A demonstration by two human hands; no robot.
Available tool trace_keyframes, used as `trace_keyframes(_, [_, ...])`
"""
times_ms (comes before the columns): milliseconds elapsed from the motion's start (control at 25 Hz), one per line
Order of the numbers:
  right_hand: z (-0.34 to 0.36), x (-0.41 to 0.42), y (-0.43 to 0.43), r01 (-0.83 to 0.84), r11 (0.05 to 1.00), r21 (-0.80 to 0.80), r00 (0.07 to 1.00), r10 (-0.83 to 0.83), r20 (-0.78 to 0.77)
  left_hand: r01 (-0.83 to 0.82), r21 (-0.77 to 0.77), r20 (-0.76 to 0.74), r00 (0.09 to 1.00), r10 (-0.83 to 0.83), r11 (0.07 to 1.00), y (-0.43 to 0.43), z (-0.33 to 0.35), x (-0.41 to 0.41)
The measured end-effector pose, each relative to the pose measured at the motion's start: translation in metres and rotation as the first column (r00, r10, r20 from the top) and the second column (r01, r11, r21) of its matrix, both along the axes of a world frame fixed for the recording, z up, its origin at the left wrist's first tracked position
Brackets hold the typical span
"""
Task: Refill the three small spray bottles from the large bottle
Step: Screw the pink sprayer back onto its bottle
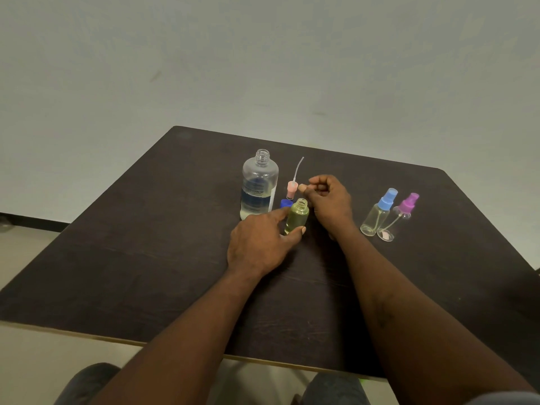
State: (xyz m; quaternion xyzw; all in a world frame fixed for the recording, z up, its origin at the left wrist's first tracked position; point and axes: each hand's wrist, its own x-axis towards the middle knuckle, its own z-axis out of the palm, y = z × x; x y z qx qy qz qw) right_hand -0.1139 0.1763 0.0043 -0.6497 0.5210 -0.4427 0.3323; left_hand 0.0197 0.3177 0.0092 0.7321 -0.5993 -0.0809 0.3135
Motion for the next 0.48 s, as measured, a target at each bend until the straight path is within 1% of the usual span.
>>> trace_keyframes(80, [0.000,0.008,-0.009,-0.030,0.999,0.033,0.989,0.035,-0.143,0.001,0.004,0.007,1.000,-0.001,1.000,-0.001,-0.001,0.001])
trace_keyframes(160, [0.002,0.016,-0.015,-0.073,0.997,0.031,0.954,0.079,-0.288,0.004,0.013,0.004,1.000,-0.004,1.000,-0.002,-0.002,0.002])
trace_keyframes(240, [0.005,0.020,-0.016,-0.101,0.995,0.027,0.939,0.104,-0.329,0.010,0.020,-0.001,1.000,-0.009,1.000,-0.002,-0.003,0.001])
trace_keyframes(280, [0.005,0.020,-0.015,-0.104,0.994,0.019,0.946,0.104,-0.306,0.012,0.024,-0.003,1.000,-0.012,1.000,-0.002,-0.003,0.001])
trace_keyframes(320, [0.005,0.019,-0.014,-0.089,0.996,0.007,0.964,0.088,-0.251,0.014,0.027,-0.002,1.000,-0.013,1.000,-0.002,-0.002,0.001])
trace_keyframes(400, [0.002,0.011,-0.008,-0.014,1.000,-0.013,0.997,0.013,-0.076,0.007,0.027,0.002,1.000,-0.007,1.000,-0.001,-0.001,0.001])
trace_keyframes(480, [0.002,0.000,0.004,0.049,0.999,-0.009,0.996,-0.048,0.075,0.007,0.031,0.003,1.000,-0.007,1.000,0.000,-0.001,0.002])
